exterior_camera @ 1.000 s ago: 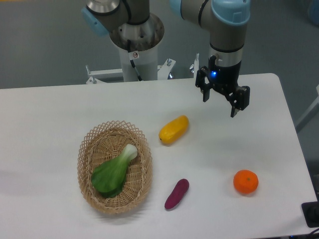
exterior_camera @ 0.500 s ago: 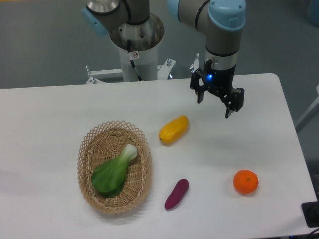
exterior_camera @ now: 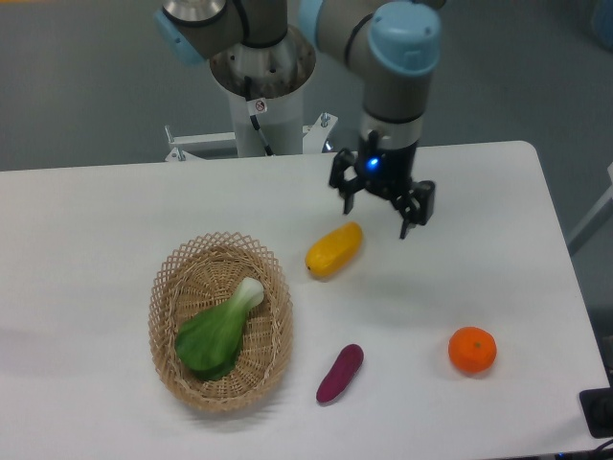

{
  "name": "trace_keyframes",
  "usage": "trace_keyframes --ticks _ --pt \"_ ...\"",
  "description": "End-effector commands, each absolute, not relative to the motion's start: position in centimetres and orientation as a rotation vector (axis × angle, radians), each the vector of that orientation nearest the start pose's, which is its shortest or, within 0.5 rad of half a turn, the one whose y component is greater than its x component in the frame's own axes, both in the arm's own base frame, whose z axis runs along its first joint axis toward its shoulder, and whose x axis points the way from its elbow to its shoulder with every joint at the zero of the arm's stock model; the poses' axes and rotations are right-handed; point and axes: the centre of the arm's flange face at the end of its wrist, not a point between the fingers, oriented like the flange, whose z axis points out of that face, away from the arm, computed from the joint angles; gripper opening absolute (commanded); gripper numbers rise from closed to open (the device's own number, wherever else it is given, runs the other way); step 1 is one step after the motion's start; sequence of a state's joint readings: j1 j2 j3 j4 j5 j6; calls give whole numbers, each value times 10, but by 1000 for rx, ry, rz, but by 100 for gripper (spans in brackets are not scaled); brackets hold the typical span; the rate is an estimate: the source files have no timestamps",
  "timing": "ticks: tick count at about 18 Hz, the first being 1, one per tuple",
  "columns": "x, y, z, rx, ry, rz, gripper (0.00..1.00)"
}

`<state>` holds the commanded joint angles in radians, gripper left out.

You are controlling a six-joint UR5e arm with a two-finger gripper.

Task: Pick up the green vegetable from the basket
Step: 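Move the open gripper over the wicker basket above the bok choy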

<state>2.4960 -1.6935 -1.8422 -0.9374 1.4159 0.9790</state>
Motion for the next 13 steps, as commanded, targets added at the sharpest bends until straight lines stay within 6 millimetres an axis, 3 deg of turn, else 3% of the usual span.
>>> trace_keyframes --ticks 4,10,13 --pt "-308 471 340 -2875 7 103 100" --pt "-258 513 294 -2916 149 39 100" --pt "-245 522 270 -2940 206 -2 100"
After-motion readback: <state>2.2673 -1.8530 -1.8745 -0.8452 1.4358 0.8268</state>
